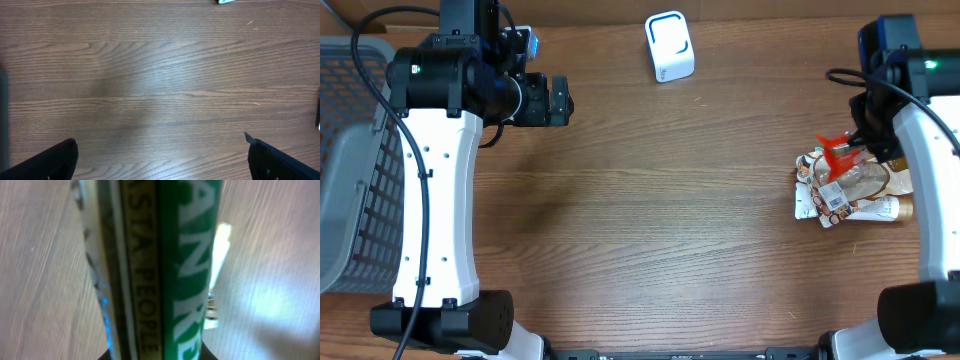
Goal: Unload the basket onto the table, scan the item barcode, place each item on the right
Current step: 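Carry the spaghetti pack right and lay it on the pile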
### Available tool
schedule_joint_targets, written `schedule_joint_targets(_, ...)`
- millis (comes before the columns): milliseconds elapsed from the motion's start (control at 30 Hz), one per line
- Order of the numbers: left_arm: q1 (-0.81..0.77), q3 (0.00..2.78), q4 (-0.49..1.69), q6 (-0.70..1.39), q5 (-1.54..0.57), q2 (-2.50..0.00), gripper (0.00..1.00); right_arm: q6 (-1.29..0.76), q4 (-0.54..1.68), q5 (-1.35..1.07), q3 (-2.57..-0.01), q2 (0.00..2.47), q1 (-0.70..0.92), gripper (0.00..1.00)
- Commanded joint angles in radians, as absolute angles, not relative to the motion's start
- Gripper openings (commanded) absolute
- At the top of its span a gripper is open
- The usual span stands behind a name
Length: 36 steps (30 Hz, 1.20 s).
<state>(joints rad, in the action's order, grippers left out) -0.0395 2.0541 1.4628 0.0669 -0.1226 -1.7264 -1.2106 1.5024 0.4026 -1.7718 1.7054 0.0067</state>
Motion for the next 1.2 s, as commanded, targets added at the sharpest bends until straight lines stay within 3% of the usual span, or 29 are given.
schedule_joint_targets(0,-0.051,2.057,1.462,0.044,-0.123,-1.729,0.99,-1.333,1.386,0.369,-1.643,1.701,-0.023,0.04)
schedule_joint_targets(200,-0.051,2.057,1.462,0.044,-0.123,-1.729,1.00,-1.391,1.216,0.277,-1.415,1.709,-0.066,0.05)
schedule_joint_targets(233,-0.051,2.057,1.462,0.044,-0.123,-1.729,1.00,-1.391,1.206,0.273,-1.398,1.709,-0.069,0.14)
schedule_joint_targets(300,-0.051,2.057,1.462,0.044,-0.123,-1.729,1.00,-1.389,1.201,0.278,-1.375,1.709,-0.070,0.47)
schedule_joint_targets(433,-0.051,2.057,1.462,0.044,-0.123,-1.729,1.00,-1.298,1.208,0.287,-1.377,1.707,-0.070,0.94)
schedule_joint_targets(467,-0.051,2.057,1.462,0.044,-0.123,-1.729,0.99,-1.261,1.208,0.286,-1.379,1.706,-0.070,0.98)
schedule_joint_targets(667,-0.051,2.057,1.462,0.044,-0.123,-1.729,1.00,-0.939,1.229,0.233,-1.456,1.677,-0.064,1.00)
schedule_joint_targets(933,-0.051,2.057,1.462,0.044,-0.123,-1.729,1.00,-0.431,1.350,-0.009,-1.649,1.489,0.036,1.00)
schedule_joint_targets(1167,-0.051,2.057,1.462,0.044,-0.123,-1.729,1.00,-0.395,1.496,-0.035,-1.708,1.273,0.142,1.00)
